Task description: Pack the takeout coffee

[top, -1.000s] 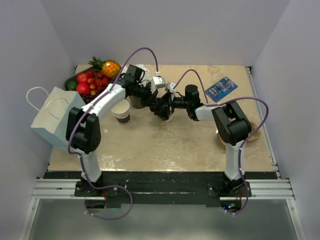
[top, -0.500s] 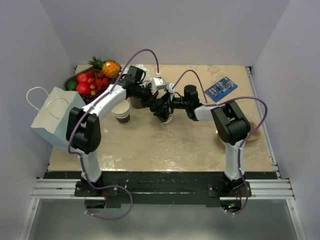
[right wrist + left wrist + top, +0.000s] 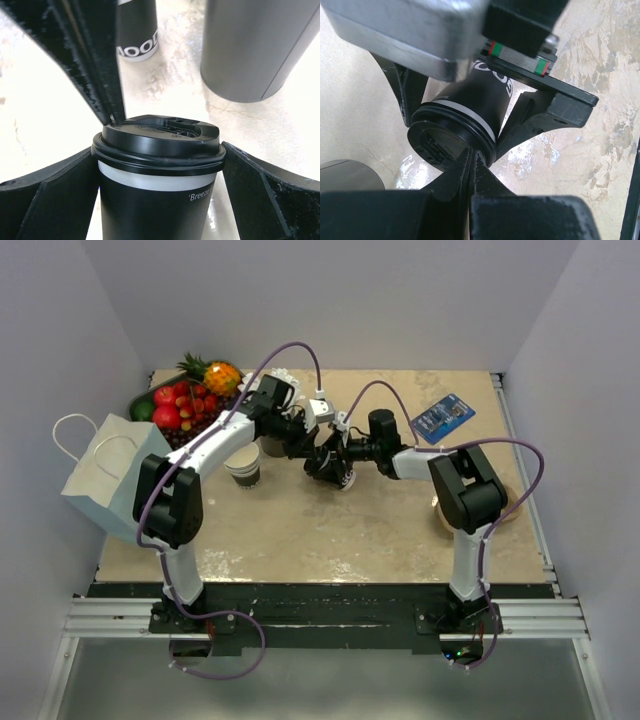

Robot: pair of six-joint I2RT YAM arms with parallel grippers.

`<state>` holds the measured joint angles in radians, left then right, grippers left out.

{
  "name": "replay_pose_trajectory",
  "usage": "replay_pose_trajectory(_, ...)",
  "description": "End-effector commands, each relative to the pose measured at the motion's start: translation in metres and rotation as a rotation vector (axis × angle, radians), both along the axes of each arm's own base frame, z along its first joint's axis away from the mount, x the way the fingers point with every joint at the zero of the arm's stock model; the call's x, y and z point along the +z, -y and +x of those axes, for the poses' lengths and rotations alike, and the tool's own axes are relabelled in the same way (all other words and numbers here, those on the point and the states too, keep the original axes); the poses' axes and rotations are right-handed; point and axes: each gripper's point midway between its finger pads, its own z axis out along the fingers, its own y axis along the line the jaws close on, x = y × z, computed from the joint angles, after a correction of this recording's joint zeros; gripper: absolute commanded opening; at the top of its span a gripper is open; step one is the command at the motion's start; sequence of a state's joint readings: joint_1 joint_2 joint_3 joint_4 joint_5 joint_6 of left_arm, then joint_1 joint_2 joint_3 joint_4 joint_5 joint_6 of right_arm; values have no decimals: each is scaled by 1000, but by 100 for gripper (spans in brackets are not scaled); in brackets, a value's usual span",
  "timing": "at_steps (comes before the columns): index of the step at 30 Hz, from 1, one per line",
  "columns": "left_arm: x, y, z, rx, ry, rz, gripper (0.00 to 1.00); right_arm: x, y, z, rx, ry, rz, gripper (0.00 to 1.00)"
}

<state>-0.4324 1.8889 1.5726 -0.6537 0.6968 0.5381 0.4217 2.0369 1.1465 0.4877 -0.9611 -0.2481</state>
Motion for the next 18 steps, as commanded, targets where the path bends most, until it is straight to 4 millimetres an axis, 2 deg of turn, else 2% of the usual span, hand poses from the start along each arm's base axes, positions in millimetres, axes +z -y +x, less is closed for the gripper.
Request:
replay_pose_trajectory(1, 19, 7, -1, -24, 46, -43, 0, 27, 1, -3, 53, 82, -6, 99)
replay_pose_trajectory(7, 18, -3, -2, 3, 60, -2, 1, 22, 3, 0, 48, 87, -39, 99)
replay_pose_trajectory(8, 17, -6, -3, -8, 79, 9, 14, 19, 4, 0, 47, 69, -56, 98)
replay_pose_trajectory(10, 16, -16, -11, -23, 97, 34, 26, 16, 8, 2, 55, 75, -73, 94)
replay_pose_trajectory(11, 15, -20, -13, -48, 120, 44, 39, 16, 10, 1, 62, 66, -67, 90)
replay_pose_trajectory(14, 10, -34, -25, -97, 177, 72, 51, 22, 14, 2, 57, 54, -37, 82)
replay_pose_trajectory(17, 5, -44, -34, -130, 246, 93, 55, 34, 14, -2, 83, 32, 23, 79)
replay_pose_trajectory(18, 6, -44, -35, -137, 268, 88, 56, 37, 12, -9, 114, -3, 50, 79)
